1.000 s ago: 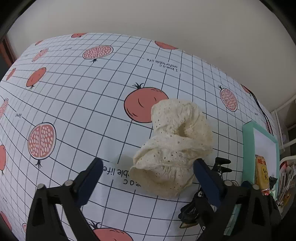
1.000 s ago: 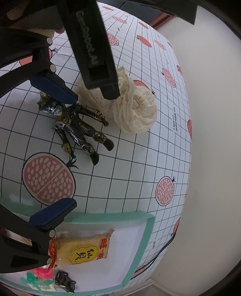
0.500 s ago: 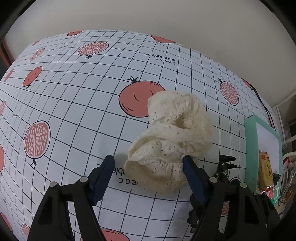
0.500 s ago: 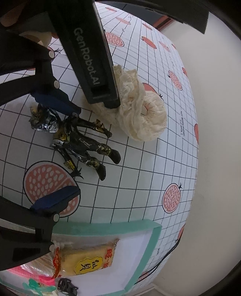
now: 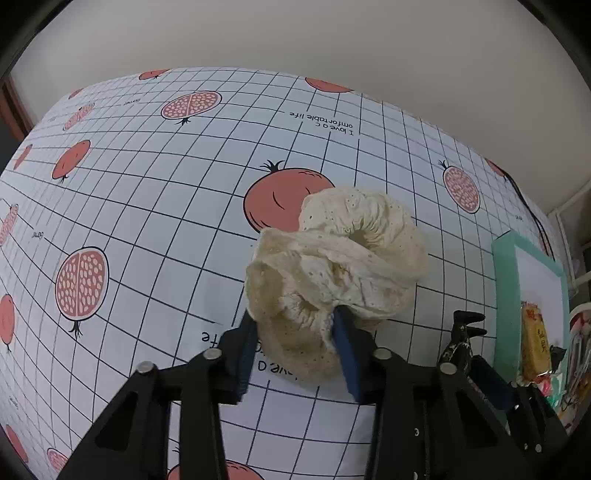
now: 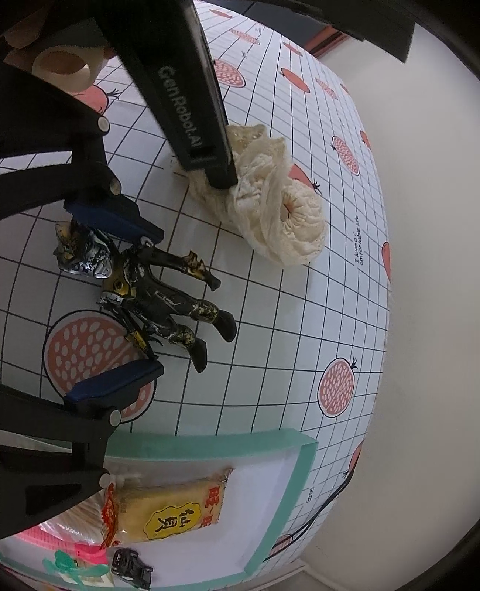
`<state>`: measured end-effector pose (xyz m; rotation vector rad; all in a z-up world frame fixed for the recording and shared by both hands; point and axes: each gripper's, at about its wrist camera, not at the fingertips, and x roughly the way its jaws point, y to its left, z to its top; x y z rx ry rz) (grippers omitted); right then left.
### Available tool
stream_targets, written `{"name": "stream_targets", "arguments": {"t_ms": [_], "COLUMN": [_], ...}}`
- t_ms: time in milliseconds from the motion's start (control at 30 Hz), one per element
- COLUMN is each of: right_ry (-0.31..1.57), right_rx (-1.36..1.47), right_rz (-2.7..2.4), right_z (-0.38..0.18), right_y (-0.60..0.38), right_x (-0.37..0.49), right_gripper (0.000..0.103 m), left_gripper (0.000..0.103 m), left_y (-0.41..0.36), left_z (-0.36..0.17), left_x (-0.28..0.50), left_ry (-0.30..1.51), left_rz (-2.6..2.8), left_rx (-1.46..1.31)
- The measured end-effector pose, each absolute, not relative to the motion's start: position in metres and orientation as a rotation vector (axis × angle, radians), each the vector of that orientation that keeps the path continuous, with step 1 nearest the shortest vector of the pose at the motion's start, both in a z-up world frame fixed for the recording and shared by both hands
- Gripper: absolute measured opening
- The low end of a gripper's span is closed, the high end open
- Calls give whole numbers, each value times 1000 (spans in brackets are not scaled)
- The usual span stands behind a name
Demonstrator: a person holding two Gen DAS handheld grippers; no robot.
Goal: Organize objects
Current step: 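Grasp the cream lace cloth with left tool while right tool grasps black robot hand toy, then lift and carry the lace cloth and robot hand toy over the tray with both tools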
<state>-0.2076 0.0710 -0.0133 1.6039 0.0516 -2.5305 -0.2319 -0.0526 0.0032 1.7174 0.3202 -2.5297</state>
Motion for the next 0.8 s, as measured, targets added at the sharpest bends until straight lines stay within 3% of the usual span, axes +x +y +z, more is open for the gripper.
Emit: {"name": "stream_targets", "arguments": {"t_ms": [367,800], "right_ry": [49,25], "right_rx": [1600,1519], "right_rz": [-2531,-2572], "right_z": [-5,28], "right_y": [75,86], "right_x": [-206,-198], "right_gripper": [67,67], "left_gripper": [11,6], "left_y": [-55,-47], "left_z": [17,61], "left_x": [-234,-228], "left_ry": [327,296], "left_rz": [-2553,-2596], "left_rx": [1691,1613]}}
